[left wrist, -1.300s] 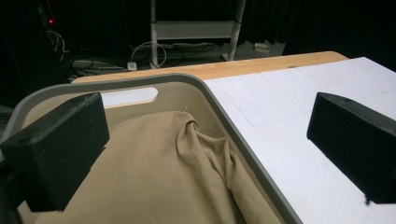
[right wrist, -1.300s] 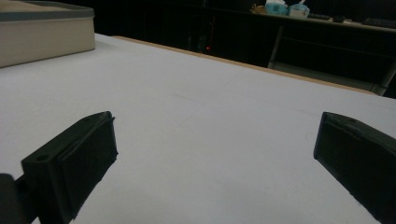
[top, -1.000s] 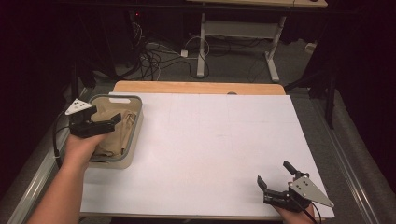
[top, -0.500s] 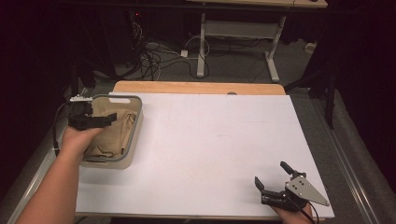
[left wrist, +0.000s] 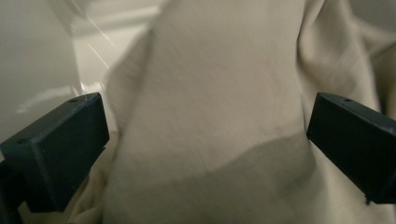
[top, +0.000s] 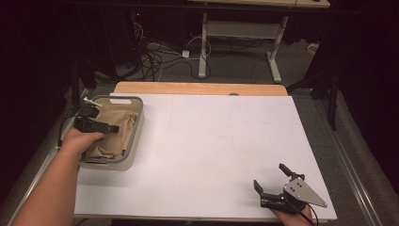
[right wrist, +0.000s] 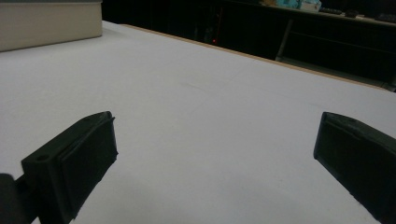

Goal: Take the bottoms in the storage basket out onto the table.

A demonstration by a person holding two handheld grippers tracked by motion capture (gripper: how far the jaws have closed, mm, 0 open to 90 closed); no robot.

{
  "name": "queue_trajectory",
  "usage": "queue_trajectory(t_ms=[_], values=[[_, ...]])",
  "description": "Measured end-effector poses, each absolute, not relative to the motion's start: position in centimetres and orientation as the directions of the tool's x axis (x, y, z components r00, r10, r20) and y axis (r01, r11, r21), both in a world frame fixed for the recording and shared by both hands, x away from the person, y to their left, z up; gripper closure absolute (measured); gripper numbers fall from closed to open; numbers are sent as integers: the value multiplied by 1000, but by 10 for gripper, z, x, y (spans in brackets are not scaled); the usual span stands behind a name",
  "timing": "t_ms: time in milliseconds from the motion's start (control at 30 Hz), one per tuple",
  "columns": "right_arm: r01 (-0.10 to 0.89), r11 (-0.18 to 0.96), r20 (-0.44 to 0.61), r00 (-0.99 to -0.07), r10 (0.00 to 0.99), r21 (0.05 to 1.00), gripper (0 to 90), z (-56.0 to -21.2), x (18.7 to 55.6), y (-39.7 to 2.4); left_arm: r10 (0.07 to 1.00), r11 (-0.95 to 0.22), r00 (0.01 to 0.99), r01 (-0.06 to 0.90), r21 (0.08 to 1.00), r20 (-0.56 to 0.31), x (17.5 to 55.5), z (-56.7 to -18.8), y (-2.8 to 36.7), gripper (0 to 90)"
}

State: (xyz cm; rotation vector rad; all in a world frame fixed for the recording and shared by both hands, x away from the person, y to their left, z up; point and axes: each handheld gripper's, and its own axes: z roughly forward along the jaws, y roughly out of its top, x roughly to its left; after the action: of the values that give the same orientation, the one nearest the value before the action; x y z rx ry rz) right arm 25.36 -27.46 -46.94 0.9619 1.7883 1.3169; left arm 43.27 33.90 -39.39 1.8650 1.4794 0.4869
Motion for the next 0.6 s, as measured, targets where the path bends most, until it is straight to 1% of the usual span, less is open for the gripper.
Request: queue_trajectory(t_ms=[33, 100, 133, 200, 233, 333, 400, 433, 467, 500, 533, 567, 600], values=[[156, 207, -110, -476, 872, 966, 4, -470, 254, -274, 952, -106, 278, 690, 716, -127, 433, -394, 339, 0], [157, 213, -114, -480, 870, 964, 4, -470, 254, -274, 955, -111, 264, 734, 670, -132, 438, -398, 342, 0], [158, 215, -116, -481, 869, 964, 4, -471, 254, -273, 955, -111, 264, 734, 670, -132, 438, -398, 342, 0], [160, 218, -116, -484, 867, 963, 4, -471, 254, -272, 956, -130, 265, 771, 623, -129, 442, -402, 343, 0], [160, 218, -116, -484, 867, 963, 4, -471, 254, -272, 956, -130, 265, 771, 623, -129, 442, -402, 343, 0], [160, 226, -122, -490, 863, 961, 4, -472, 254, -270, 955, -156, 265, 828, 538, -130, 449, -410, 343, 0], [160, 229, -123, -492, 862, 960, 4, -473, 254, -269, 949, -166, 273, 856, 490, -155, 452, -415, 342, 0], [160, 230, -124, -493, 861, 960, 4, -473, 254, -269, 947, -186, 284, 865, 465, -148, 453, -417, 341, 0], [160, 232, -126, -494, 860, 959, 4, -473, 254, -268, 947, -186, 284, 865, 465, -148, 453, -417, 341, 0], [161, 234, -127, -495, 860, 959, 4, -473, 254, -268, 940, -195, 295, 878, 437, -173, 456, -420, 337, 0], [162, 233, -125, -495, 860, 959, 4, -473, 254, -268, 936, -205, 301, 887, 414, -182, 457, -422, 336, 0], [162, 233, -125, -495, 860, 959, 4, -473, 254, -268, 936, -205, 301, 887, 414, -182, 457, -422, 336, 0], [164, 234, -125, -496, 859, 958, 4, -474, 255, -267, 931, -222, 311, 898, 380, -191, 459, -426, 333, 0]])
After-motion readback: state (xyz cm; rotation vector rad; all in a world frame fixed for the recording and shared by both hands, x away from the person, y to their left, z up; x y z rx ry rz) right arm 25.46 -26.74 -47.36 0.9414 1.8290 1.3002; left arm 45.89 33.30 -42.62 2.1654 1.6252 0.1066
